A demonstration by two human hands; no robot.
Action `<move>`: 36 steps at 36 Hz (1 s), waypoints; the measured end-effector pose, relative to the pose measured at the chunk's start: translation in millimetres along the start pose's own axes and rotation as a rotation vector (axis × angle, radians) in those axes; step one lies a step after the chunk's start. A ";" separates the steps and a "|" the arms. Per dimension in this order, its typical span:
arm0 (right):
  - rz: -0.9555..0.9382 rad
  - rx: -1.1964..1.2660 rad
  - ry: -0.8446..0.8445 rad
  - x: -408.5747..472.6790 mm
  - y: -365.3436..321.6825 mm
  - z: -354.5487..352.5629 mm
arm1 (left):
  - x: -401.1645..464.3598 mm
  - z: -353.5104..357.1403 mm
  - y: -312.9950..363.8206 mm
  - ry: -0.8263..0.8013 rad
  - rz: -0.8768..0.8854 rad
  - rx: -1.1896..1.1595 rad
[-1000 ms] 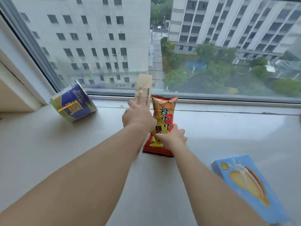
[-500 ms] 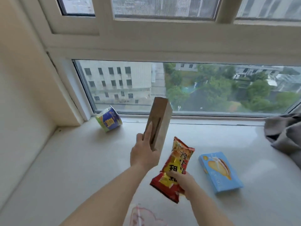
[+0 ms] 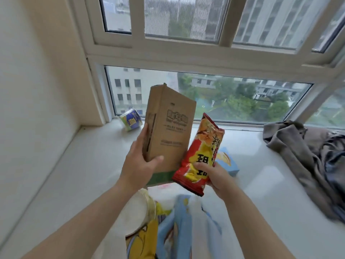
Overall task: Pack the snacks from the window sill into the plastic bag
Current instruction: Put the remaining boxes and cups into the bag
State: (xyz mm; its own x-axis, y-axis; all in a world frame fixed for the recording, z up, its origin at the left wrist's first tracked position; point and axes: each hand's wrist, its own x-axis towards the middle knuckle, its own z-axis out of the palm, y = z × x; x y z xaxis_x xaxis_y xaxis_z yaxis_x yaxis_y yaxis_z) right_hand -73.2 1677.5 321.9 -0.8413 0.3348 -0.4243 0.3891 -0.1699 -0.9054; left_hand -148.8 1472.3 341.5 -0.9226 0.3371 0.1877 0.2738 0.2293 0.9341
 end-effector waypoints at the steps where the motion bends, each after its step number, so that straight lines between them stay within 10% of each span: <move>1: -0.012 -0.027 0.007 -10.9 2.6 0.3 | -12.1 -3.4 -0.9 -0.017 -0.029 0.001; 15: 0.043 0.018 0.098 -99.6 72.6 6.9 | -127.9 -52.1 7.9 -0.276 -0.230 0.561; 27: 0.129 -0.166 -0.015 -116.0 93.7 12.6 | -118.3 -80.8 34.8 -0.517 -0.439 0.604; 36: 0.157 -0.282 -0.121 -117.3 93.8 32.4 | -145.9 -17.1 9.8 -0.231 -0.306 0.570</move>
State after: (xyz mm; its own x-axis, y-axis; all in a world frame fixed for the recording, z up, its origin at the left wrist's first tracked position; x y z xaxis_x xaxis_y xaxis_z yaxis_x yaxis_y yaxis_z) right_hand 49.9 1592.2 287.1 -0.7946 0.2097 -0.5698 0.5918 0.0577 -0.8040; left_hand -16.1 1409.7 328.5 -0.9168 0.3523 -0.1882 0.1688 0.7688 0.6168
